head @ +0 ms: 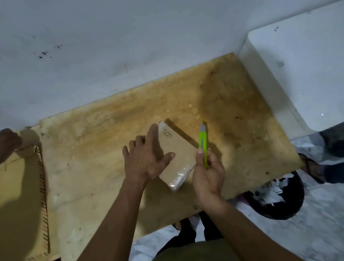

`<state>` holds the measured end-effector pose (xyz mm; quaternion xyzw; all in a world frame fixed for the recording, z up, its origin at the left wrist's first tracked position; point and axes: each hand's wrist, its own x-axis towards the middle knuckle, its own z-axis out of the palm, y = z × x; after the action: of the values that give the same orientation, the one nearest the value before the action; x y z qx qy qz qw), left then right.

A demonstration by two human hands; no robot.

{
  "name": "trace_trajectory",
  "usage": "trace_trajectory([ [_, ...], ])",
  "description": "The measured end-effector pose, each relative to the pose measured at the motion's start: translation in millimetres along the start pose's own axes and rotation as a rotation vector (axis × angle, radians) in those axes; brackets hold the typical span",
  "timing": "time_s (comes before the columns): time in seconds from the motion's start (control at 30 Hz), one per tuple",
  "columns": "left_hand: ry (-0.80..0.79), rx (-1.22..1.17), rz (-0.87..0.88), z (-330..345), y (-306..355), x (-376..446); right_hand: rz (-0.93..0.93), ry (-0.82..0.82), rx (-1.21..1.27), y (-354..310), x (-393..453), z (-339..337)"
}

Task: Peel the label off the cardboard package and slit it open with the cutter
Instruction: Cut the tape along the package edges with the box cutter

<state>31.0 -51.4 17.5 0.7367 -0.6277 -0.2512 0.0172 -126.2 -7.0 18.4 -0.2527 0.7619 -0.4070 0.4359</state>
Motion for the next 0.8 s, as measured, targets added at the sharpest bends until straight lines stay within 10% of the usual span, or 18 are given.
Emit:
trace_trajectory([
  [0.5, 0.118, -0.305, -0.394, 45, 39, -43, -0.320, -0.439, -0.512, -64, 99, 16],
  [0.8, 0.186, -0.282, -0.261, 54, 33, -37, -0.299, -0.477, -0.442, -64, 104, 11],
])
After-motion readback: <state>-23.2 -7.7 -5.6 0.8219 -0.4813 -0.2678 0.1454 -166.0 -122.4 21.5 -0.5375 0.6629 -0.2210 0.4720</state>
